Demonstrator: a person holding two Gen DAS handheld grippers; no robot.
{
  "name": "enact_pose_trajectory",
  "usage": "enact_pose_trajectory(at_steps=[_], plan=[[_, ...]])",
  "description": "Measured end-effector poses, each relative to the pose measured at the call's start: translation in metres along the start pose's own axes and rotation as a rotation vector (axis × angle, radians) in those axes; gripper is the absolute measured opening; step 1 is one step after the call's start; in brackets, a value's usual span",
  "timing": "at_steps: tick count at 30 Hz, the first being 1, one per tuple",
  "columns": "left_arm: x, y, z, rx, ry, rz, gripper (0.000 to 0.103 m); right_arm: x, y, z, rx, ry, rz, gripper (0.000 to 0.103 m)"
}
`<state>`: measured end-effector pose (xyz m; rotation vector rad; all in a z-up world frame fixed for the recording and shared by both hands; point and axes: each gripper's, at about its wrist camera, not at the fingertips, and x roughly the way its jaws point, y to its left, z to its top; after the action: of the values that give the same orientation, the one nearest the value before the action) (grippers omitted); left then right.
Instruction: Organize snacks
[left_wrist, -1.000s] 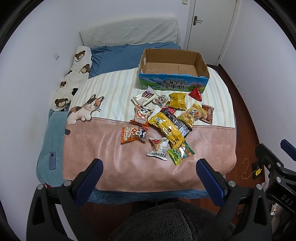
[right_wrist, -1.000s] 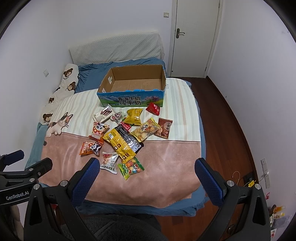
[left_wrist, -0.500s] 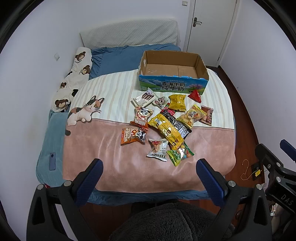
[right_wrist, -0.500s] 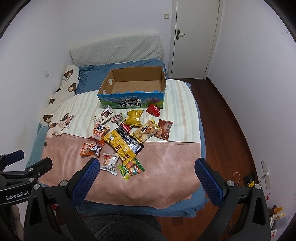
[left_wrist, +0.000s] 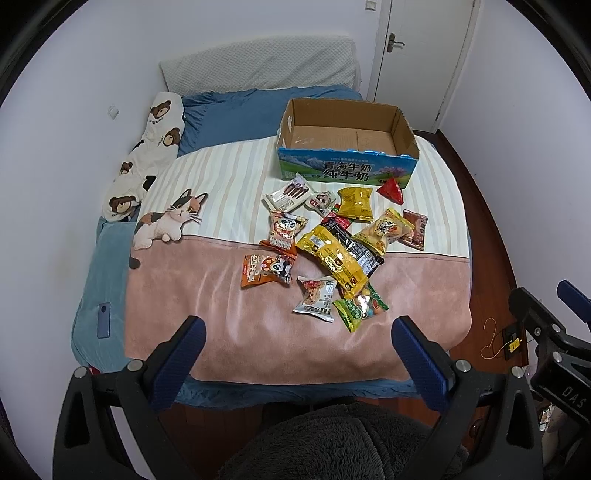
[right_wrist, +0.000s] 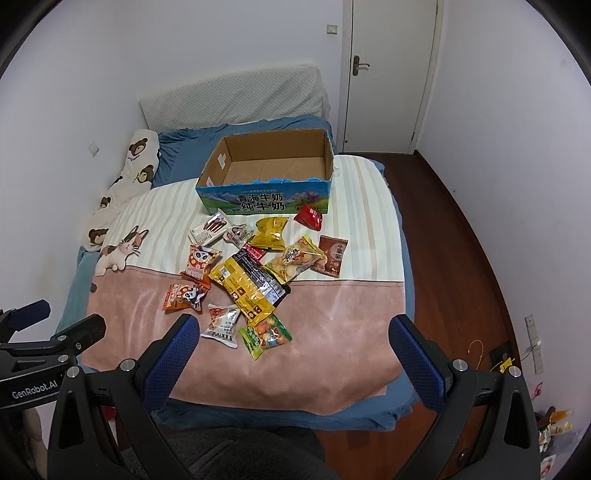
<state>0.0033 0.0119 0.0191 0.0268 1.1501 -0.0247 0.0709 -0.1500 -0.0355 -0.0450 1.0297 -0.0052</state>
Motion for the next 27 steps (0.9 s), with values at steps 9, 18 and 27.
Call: enact_pose_trajectory(at_steps=[9,18,27], plan=[[0.078,0.024,0.014,-0.091,0.030,0.129,0.103,0.101,0.003,-0.001,0.007,0.150,0.058,0.103],[0.219,0.043,-0.006,-0.100,0.279,0.199,0.103,0.270,0.023,-0.028,-0.004,0.382,0.086,0.103],[0.299,-0.005,0.000,0.006,0.348,0.076,0.103,0.345,0.033,-0.022,-0.044,0.452,0.144,0.103]])
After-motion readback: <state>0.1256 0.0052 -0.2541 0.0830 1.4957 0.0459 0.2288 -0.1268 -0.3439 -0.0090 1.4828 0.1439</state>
